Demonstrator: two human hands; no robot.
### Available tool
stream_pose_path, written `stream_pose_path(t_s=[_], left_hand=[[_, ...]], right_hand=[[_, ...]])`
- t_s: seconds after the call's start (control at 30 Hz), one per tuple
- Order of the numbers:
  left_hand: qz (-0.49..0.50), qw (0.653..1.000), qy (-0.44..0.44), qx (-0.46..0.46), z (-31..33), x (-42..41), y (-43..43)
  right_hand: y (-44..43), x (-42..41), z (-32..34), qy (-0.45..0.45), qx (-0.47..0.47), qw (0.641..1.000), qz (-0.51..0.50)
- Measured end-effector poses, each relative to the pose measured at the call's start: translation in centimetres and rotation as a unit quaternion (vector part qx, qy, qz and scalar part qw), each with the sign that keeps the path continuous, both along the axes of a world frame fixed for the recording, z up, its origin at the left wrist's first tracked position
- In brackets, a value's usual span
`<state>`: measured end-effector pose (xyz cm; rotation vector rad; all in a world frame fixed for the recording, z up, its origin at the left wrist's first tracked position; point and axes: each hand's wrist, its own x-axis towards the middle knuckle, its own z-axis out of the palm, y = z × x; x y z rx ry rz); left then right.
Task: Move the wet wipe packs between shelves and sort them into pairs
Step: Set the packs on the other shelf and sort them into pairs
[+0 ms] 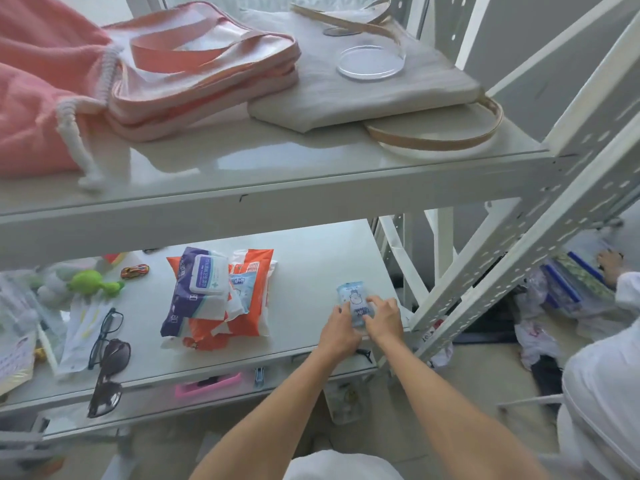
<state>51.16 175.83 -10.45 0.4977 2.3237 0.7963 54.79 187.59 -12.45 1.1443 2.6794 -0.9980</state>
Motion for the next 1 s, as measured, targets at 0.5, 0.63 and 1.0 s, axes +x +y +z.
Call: stream_pose_path(t_s=[0.5,0.63,1.0], left_hand=[[-0.188,0.967,0.094,-0.141,1.8,-1.1,-2.0],[-0.138,0.974,0.141,-0.111,2.4,-1.2,-1.4],[-0.188,0.976,0.022,-0.105,-0.3,-0.8,-2.5]], right_hand=[[-1.9,-2.2,1.6,-0.032,-0.002,0.999,-0.014],[-2.2,-2.2,1.6,-0.003,0.01,1.0,-0.009],[-2.7,-1.1,1.2,0.018,0.032,0.999,0.016]])
